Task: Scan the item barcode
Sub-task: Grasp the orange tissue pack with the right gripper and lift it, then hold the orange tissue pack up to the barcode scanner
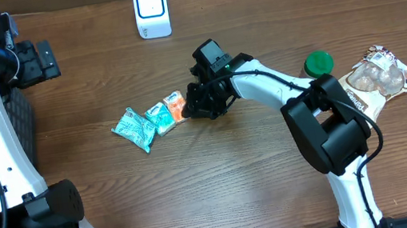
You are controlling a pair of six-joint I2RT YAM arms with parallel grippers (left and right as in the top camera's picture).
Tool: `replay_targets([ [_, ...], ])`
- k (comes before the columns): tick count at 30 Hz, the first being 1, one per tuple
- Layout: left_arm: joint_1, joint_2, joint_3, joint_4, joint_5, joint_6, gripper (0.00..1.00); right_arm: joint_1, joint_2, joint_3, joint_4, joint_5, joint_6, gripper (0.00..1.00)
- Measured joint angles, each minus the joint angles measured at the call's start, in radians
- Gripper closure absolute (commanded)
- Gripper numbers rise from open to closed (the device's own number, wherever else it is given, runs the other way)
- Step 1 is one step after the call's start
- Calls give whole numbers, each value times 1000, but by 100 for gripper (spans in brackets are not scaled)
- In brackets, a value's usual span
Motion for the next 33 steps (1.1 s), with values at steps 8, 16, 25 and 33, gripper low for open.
replay_targets([
  [8,0,0,0,0,0,0,0,-92,-1,0,-96,-65,-107,96],
  [16,0,0,0,0,0,0,1,-228,-1,14,-256,-113,-406,94],
  [25,0,0,0,0,0,0,0,-213,-1,18,-273,-228,-524,96],
  [33,0,0,0,0,0,0,0,-227,-1,101,-274,-729,-488,96],
])
